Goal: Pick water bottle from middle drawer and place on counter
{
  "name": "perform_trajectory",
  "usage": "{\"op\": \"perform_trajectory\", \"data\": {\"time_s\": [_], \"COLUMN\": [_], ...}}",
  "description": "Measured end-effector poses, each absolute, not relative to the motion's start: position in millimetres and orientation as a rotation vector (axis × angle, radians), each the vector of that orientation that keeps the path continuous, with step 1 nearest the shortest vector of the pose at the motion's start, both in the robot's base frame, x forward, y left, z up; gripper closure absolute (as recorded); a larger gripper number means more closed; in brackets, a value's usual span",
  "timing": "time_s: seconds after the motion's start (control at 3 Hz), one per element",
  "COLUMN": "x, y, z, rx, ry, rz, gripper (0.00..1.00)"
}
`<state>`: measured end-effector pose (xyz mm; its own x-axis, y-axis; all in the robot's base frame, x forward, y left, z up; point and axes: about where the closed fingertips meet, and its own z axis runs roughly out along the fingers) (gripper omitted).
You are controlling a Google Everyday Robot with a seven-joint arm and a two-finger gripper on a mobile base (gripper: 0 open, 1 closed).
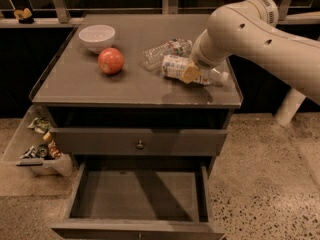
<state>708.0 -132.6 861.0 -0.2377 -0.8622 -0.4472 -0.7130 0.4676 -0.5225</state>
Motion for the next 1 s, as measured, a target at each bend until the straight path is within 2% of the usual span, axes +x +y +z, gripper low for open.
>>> {"op": "perform_trajectory", "data": {"time_s": [0.33,1.0], "x": [708.2,708.2], "y": [-132.5,-132.4], "z": [862.2,862.2], "rx": [-1.305,-1.305], "ry": [2.011,2.011], "rz": [-0.274,-0.274], "gripper": [0.82,0.36]}}
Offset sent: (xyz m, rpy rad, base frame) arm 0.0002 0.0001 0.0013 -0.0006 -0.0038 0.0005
